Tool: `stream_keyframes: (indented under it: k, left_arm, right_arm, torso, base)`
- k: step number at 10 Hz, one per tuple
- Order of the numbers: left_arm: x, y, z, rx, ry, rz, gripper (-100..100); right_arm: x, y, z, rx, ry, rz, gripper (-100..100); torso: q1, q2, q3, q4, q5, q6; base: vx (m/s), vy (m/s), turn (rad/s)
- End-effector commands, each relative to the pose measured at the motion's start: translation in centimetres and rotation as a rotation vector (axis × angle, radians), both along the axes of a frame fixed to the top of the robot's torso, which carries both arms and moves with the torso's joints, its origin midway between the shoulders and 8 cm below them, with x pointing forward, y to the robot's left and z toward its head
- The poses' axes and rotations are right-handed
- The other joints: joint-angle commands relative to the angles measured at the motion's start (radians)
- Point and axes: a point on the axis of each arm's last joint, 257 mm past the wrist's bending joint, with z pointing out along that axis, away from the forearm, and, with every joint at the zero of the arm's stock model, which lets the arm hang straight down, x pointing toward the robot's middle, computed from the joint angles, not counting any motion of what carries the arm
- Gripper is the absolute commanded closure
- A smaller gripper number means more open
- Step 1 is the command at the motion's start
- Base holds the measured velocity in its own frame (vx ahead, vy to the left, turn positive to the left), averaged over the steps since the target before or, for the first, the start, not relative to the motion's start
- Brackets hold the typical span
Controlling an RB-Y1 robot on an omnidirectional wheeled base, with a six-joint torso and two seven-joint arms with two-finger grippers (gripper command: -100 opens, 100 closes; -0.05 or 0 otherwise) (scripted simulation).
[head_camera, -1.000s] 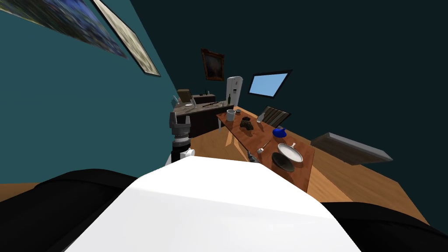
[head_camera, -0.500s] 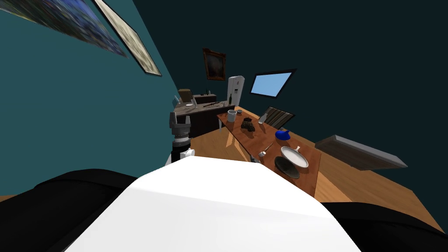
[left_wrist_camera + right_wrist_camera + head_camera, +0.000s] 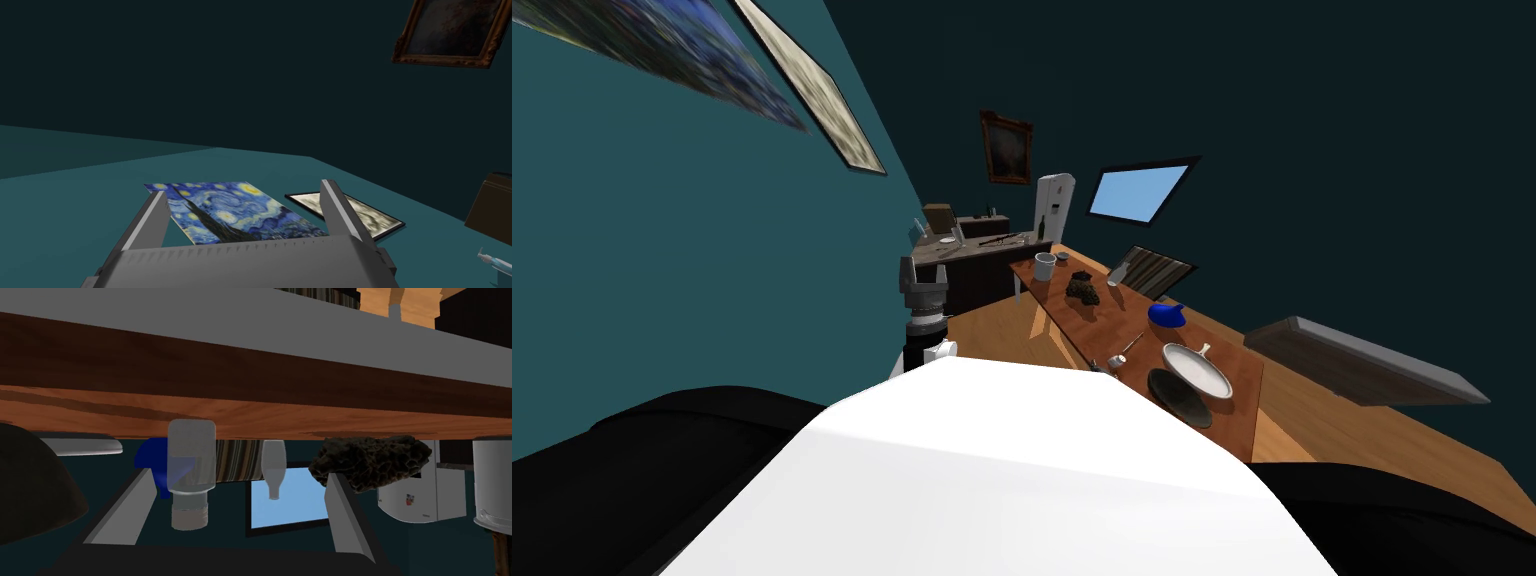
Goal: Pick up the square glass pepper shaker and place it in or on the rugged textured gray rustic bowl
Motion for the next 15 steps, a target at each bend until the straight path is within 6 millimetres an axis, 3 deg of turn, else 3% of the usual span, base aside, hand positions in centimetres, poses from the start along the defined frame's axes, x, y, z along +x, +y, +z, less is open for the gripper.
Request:
stream_keyframes:
  k: [1, 7, 10, 11, 12, 15]
  left_arm:
    - [0.0, 0.0, 0.0, 0.000, 0.000, 0.000, 0]
    - [0.0, 0.0, 0.0, 0.000, 0.000, 0.000, 0]
    - [0.0, 0.0, 0.0, 0.000, 0.000, 0.000, 0]
    - [0.0, 0.0, 0.0, 0.000, 0.000, 0.000, 0]
    - [0.0, 0.0, 0.0, 0.000, 0.000, 0.000, 0]
    - [0.0, 0.0, 0.0, 0.000, 0.000, 0.000, 0]
  right_arm:
    - [-0.9, -1.9, 0.1, -0.065, 0.029, -0.015, -100]
    - [-3.2, -7.2, 1.2, -0.279, 0.103, -0.030, -100]
    - [-3.4, -8.2, 1.6, -0.314, 0.113, -0.027, -100]
    - [-3.4, -8.3, 1.7, -0.317, 0.114, -0.029, 0]
    - [-2.7, -9.0, 1.1, -0.307, 0.116, -0.055, -100]
    - [-2.2, -10.3, -0.1, -0.289, 0.133, -0.101, -100]
  torso:
    - [0.000, 0.000, 0.000, 0.000, 0.000, 0.000]
    - [0.000, 0.000, 0.000, 0.000, 0.000, 0.000]
    - [0.000, 0.002, 0.001, 0.000, 0.000, 0.000]
    - [0.000, 0.003, 0.002, 0.001, 0.000, 0.000]
    - [0.000, 0.004, 0.002, 0.001, 0.000, 0.000]
    - [-0.004, 0.015, 0.008, 0.003, -0.001, -0.001]
  base:
    - [0.046, -0.008, 0.035]
    - [0.062, -0.002, 0.043]
    - [0.034, -0.002, 0.019]
    - [0.000, 0.000, 0.000]
    - [-0.115, 0.000, 0.363]
    - [-0.157, -0.055, 0.246]
